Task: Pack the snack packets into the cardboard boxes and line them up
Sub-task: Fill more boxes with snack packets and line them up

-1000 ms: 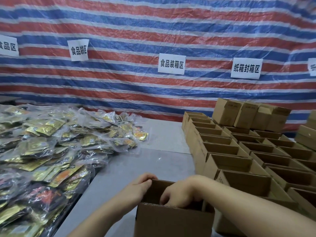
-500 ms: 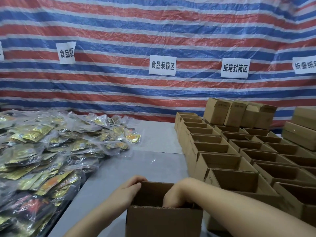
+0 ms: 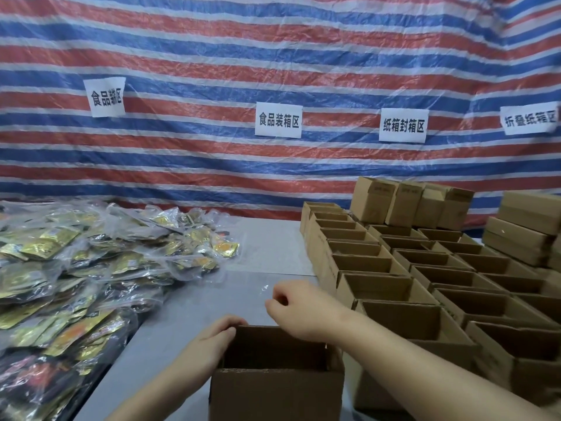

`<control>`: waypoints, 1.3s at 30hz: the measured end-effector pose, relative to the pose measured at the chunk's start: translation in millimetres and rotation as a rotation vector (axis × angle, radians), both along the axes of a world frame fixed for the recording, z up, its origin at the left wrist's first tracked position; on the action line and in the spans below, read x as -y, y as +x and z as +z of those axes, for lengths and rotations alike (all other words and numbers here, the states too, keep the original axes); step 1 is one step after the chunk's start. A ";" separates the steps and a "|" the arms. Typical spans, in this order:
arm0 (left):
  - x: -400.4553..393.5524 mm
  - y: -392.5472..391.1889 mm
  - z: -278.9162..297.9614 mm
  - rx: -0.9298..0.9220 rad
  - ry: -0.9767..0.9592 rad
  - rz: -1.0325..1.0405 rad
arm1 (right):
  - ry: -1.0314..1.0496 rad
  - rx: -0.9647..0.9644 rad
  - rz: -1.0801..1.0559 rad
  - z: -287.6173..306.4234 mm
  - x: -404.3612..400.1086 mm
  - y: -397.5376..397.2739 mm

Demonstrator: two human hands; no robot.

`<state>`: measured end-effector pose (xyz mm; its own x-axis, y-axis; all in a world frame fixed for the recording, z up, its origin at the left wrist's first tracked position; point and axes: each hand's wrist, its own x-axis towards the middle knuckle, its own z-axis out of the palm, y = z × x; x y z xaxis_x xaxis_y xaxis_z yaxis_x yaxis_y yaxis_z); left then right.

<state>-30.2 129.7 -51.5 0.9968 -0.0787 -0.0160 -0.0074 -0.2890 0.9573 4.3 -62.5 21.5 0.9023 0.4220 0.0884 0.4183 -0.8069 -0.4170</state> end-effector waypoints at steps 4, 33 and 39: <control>3.5 -1.2 -1.8 0.000 0.056 0.035 | -0.160 -0.068 -0.035 -26.4 9.7 3.9; -16.7 14.9 13.0 -0.020 0.130 -0.023 | -0.254 -0.175 0.006 -33.3 19.7 8.9; -58.8 68.7 10.8 0.071 0.313 0.237 | -0.251 -0.129 0.005 -34.0 10.1 10.6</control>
<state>38.5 188.5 -40.7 0.9863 0.1510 0.0667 0.0314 -0.5683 0.8222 14.9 -72.6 -12.5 0.8971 0.4207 -0.1351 0.3788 -0.8897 -0.2548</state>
